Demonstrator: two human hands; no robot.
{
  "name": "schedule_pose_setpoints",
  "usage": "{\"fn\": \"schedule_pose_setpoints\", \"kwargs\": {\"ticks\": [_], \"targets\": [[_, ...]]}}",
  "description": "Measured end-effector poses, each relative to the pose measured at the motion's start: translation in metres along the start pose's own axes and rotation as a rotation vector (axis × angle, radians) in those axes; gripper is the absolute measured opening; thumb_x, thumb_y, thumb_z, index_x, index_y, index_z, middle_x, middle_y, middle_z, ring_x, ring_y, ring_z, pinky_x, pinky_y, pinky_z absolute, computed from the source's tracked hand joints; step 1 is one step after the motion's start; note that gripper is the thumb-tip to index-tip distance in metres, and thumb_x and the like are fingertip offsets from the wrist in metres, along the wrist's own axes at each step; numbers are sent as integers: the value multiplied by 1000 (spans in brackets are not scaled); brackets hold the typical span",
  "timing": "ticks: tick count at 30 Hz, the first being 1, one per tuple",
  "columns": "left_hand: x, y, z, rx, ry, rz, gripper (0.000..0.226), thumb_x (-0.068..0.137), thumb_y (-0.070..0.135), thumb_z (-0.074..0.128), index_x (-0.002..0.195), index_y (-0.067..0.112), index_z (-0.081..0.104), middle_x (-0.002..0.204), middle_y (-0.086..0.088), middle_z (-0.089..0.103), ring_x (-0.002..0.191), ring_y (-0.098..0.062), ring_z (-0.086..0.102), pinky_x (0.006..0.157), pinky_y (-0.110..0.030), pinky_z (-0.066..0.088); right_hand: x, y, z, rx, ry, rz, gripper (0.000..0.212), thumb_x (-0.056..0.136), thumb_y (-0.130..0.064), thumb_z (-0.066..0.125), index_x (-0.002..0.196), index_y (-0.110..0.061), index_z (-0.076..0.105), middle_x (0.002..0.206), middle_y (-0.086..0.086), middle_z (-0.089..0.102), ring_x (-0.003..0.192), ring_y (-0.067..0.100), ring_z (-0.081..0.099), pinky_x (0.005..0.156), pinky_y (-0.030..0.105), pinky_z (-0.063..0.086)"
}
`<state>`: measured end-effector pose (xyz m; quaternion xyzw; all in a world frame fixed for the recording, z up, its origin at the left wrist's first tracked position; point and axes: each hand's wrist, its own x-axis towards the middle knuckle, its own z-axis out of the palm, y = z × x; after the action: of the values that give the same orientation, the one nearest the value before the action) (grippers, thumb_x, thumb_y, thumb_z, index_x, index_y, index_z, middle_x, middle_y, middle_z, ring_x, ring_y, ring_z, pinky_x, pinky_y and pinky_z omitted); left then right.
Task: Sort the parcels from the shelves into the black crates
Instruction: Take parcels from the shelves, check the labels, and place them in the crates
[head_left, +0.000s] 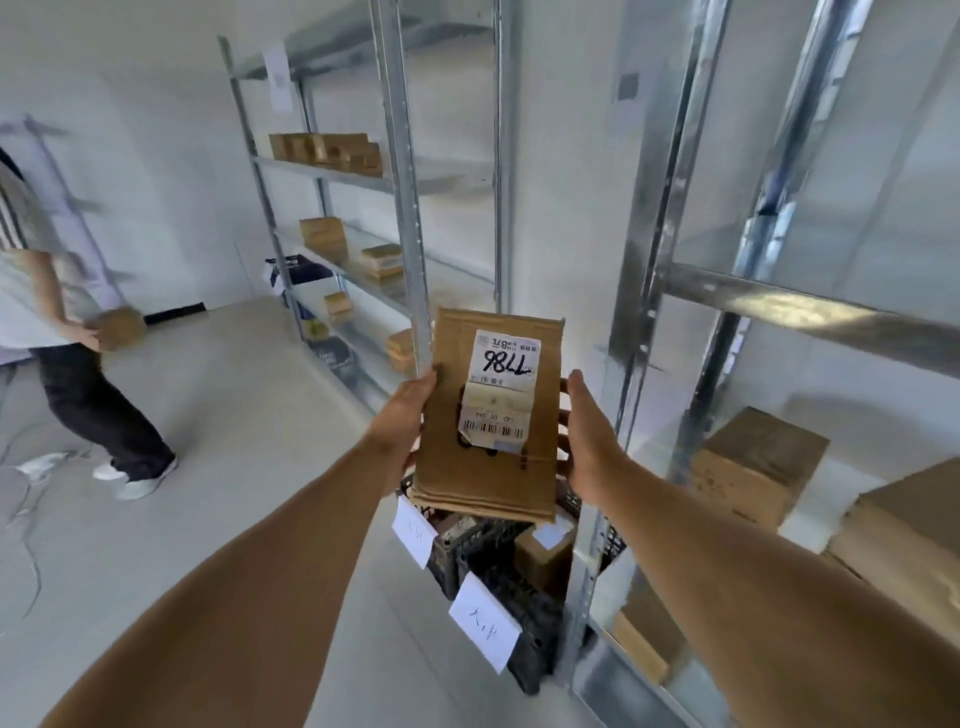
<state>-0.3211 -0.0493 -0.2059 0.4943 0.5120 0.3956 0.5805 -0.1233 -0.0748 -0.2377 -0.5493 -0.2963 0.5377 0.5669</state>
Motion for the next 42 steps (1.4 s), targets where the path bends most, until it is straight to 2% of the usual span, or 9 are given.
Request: {"fn": "schedule_pose_setpoints", "kwargs": {"ticks": [3,12,16,20,23,27,33,35,42], "targets": [[54,8,-14,7,-49,-1,34,101,55,37,113,29,57,112,1,64,102,-18,59,76,-29,45,42,-1,23,6,83,-13,50,105,-60,24,129,-27,55,122,8,65,112,29,63,100,50,49],[201,-13,-14,107,-198,-108,44,102,57,32,119,25,56,105,2,66,93,-14,61,79,-31,47,177,30,40,19,229,-6,52,101,-63,21,125,-30,53,116,6,72,104,30,71,99,56,51],[277,-18,3,173,-253,-162,44,100,62,31,111,31,60,103,8,66,95,-12,59,90,-36,39,246,45,34,46,338,62,56,97,-67,21,122,-31,57,112,4,74,104,30,71,102,57,49],[352,-43,24,228,-294,-203,48,101,60,30,96,30,67,92,5,74,87,-11,66,79,-32,47,310,67,21,3,448,137,64,95,-72,22,123,-33,65,116,-3,72,110,25,66,105,53,47],[391,-76,43,272,-382,-315,54,99,64,30,106,28,70,93,5,77,95,-18,69,87,-38,49,335,94,9,37,510,256,63,101,-69,23,126,-31,66,114,-4,66,109,22,57,105,48,43],[443,-126,70,301,-476,-456,61,90,73,40,125,29,64,118,-2,72,107,-24,68,96,-48,52,370,146,-12,157,628,332,70,86,-83,31,117,-35,71,104,-2,78,99,27,74,97,52,54],[518,-229,133,370,-631,-629,56,97,64,40,133,24,56,126,-1,63,115,-22,60,96,-41,50,427,224,-71,194,898,410,58,97,-65,27,124,-27,62,105,6,75,88,30,75,75,50,64],[539,-267,155,407,-685,-644,60,96,64,40,142,26,48,140,2,53,128,-22,50,100,-38,41,448,262,-97,188,978,446,74,81,-75,26,127,-27,59,107,7,73,91,32,74,77,53,63],[603,-422,227,510,-838,-641,66,98,64,35,154,30,28,162,0,25,148,-22,23,117,-44,18,507,378,-172,48,1194,515,75,88,-69,14,111,-22,67,103,6,71,99,27,66,99,51,51]]}}
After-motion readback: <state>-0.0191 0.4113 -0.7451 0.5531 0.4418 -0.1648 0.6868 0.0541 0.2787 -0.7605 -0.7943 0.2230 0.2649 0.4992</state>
